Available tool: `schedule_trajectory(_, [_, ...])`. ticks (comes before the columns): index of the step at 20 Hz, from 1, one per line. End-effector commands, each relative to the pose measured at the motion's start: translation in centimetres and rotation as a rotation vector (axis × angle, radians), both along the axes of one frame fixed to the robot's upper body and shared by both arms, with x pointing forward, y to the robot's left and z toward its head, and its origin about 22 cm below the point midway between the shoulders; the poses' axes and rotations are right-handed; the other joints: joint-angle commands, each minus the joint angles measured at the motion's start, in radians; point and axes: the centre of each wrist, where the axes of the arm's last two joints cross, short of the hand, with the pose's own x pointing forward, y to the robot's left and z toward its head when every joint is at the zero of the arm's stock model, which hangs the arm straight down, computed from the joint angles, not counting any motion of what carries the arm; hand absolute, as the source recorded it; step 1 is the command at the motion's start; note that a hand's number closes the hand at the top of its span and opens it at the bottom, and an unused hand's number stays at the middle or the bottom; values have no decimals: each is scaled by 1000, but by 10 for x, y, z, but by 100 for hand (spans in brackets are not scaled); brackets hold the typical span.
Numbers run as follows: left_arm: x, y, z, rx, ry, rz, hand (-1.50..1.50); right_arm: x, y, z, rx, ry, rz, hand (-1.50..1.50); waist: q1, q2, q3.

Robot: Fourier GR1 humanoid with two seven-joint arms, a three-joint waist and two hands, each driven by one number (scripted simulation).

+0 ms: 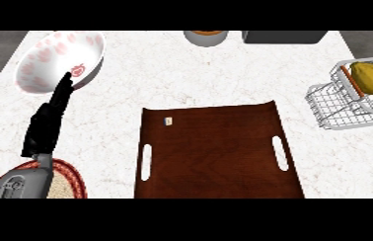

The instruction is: Pick the lemon from the tray and place it in the tiered basket

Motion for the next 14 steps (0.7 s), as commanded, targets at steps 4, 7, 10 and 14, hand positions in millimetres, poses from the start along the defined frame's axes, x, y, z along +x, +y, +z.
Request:
schedule_trajectory(4, [-3, 6, 1, 7, 8, 7, 0, -35, -47, 56, 89, -120, -100, -150, -5, -2, 0])
schedule_trajectory(7, [9, 1, 2, -1, 8, 4, 0, -47, -64, 82, 164, -63, -136, -150, -9, -1, -1])
schedule_trajectory(10, [-9, 10, 2, -4, 3, 10, 0, -79, -98, 71, 245, -5, -172, -150, -11, -4, 0])
schedule_trajectory(14, [-9, 3, 1, -3, 10, 9, 0, -124, -148, 73, 281, 3, -166, -150, -8, 0, 1])
